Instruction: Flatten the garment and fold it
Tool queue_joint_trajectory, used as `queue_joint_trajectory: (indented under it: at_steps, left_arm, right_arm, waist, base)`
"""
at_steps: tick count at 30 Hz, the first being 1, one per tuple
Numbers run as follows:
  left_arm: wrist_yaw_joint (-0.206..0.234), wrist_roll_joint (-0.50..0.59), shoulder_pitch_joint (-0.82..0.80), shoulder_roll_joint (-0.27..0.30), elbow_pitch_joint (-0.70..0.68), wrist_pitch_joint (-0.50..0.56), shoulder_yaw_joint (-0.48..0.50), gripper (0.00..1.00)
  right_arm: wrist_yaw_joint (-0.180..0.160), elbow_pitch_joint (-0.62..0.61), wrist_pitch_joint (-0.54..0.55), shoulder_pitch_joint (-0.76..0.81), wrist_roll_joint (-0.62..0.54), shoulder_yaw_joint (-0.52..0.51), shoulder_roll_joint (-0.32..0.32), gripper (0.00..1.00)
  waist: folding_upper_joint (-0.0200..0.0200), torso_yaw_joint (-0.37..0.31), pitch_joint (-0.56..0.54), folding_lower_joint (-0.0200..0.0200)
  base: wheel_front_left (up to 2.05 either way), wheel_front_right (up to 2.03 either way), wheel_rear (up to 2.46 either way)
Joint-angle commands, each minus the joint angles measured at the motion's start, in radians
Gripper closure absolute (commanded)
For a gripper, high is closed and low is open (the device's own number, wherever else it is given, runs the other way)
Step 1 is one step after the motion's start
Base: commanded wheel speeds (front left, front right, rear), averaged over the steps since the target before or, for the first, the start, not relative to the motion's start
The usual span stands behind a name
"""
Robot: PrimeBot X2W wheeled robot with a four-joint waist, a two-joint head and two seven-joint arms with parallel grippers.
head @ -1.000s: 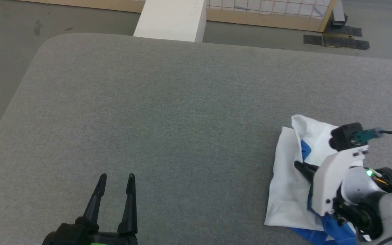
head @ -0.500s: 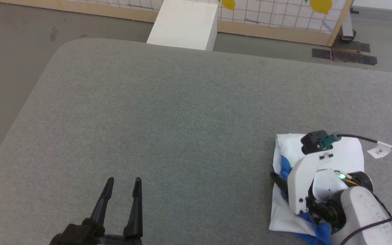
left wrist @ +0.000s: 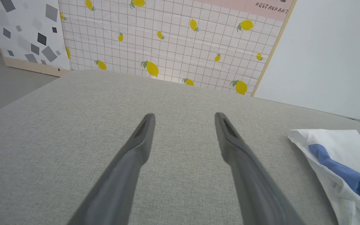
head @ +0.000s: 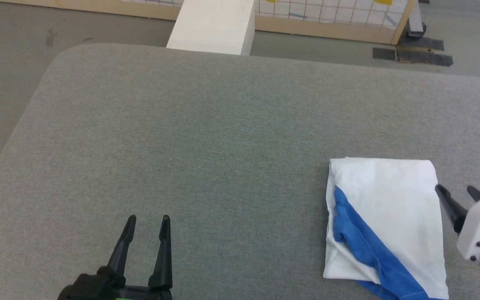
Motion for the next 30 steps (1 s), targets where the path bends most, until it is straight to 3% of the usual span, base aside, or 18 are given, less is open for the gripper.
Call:
queue_joint_trajectory:
  at_steps: [1,8,18,19,20,21,30]
  left_arm:
    - [-0.004,0.001,-0.012,-0.007,-0.004,-0.004,-0.001,0.0]
    - [-0.011,0.012,-0.045,-0.008,-0.001,-0.004,-0.01,0.0]
    - [-0.02,0.029,-0.078,-0.008,0.001,-0.004,-0.016,0.0]
    - [-0.02,0.03,-0.079,-0.008,0.001,-0.004,-0.016,0.0]
    - [-0.02,0.03,-0.079,-0.008,0.002,-0.004,-0.016,0.0]
    - [-0.02,0.03,-0.08,-0.008,0.004,-0.004,-0.016,0.0]
    - [-0.018,0.035,-0.073,-0.006,0.006,-0.004,-0.014,0.0]
  right_arm:
    - [-0.001,-0.017,0.01,0.028,0.005,-0.011,0.015,0.0]
    - [-0.001,0.025,0.039,0.049,-0.033,-0.029,0.076,0.0]
    - [-0.001,0.21,0.022,-0.025,-0.083,-0.059,0.1,0.0]
    - [-0.001,0.23,0.029,-0.031,-0.078,-0.064,0.104,0.56]
    - [-0.001,0.249,0.037,-0.034,-0.076,-0.067,0.108,0.89]
    - [-0.001,0.26,0.039,-0.037,-0.075,-0.069,0.11,1.0]
    - [-0.001,0.298,-0.014,-0.041,-0.08,-0.042,0.109,1.0]
  waist:
    - [-0.0001,-0.013,0.019,0.0]
    - [-0.0001,-0.01,0.058,0.0]
    - [-0.0001,0.03,0.1,0.0]
    - [-0.0001,0.032,0.101,0.0]
    - [-0.0001,0.034,0.101,0.0]
    - [-0.0001,0.035,0.101,0.0]
    - [-0.0001,0.005,0.046,0.0]
  base:
    - [0.0,0.0,0.0]
    - [0.0,0.0,0.0]
    - [0.0,0.0,0.0]
    - [0.0,0.0,0.0]
    - [0.0,0.0,0.0]
    - [0.0,0.0,0.0]
    - [0.0,0.0,0.0]
